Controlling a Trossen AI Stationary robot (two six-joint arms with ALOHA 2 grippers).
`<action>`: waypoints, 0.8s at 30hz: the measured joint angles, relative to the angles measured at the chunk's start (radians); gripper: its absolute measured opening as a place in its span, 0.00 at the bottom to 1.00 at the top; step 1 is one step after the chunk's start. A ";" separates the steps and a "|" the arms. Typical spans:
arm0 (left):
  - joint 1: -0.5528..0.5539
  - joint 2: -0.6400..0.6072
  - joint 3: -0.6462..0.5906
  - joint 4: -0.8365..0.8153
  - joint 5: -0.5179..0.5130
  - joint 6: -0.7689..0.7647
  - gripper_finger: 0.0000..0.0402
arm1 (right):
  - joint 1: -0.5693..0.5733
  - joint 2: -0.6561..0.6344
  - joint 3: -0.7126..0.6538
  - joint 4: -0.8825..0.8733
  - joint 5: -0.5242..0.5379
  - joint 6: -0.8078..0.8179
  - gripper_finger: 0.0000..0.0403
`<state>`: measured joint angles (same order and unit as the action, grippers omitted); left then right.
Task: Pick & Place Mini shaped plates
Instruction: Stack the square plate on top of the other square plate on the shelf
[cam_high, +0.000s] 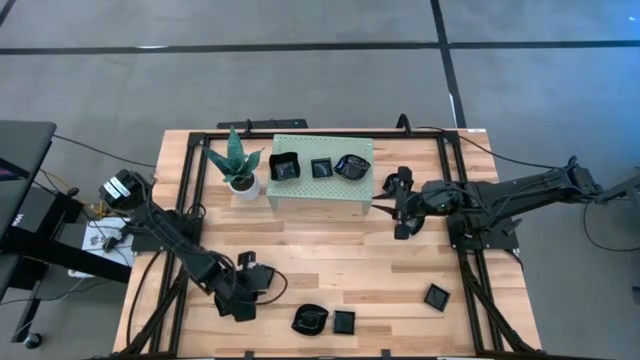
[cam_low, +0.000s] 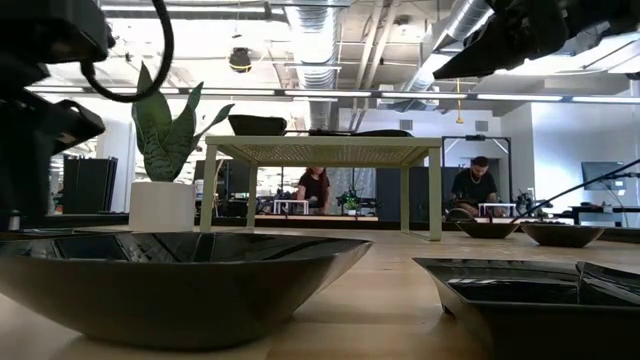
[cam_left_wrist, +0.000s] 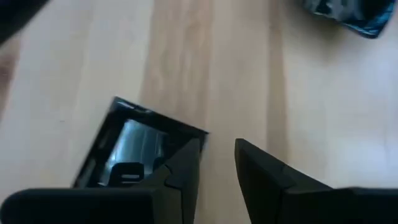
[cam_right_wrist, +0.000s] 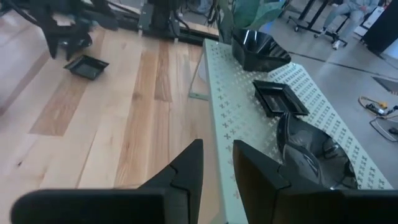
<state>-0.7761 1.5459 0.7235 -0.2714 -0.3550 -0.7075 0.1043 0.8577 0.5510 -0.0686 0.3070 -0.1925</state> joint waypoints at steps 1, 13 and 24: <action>0.004 0.000 -0.006 0.000 -0.001 0.000 0.26 | 0.000 0.000 0.000 -0.002 0.000 0.000 0.20; 0.005 0.000 -0.052 0.003 0.001 -0.007 0.25 | 0.000 0.000 0.000 -0.006 0.000 0.002 0.20; 0.006 0.000 -0.052 0.003 -0.027 -0.005 0.10 | 0.000 0.000 0.000 -0.006 0.000 0.019 0.20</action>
<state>-0.7704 1.5459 0.6712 -0.2687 -0.3817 -0.7120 0.1043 0.8581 0.5510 -0.0742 0.3073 -0.1738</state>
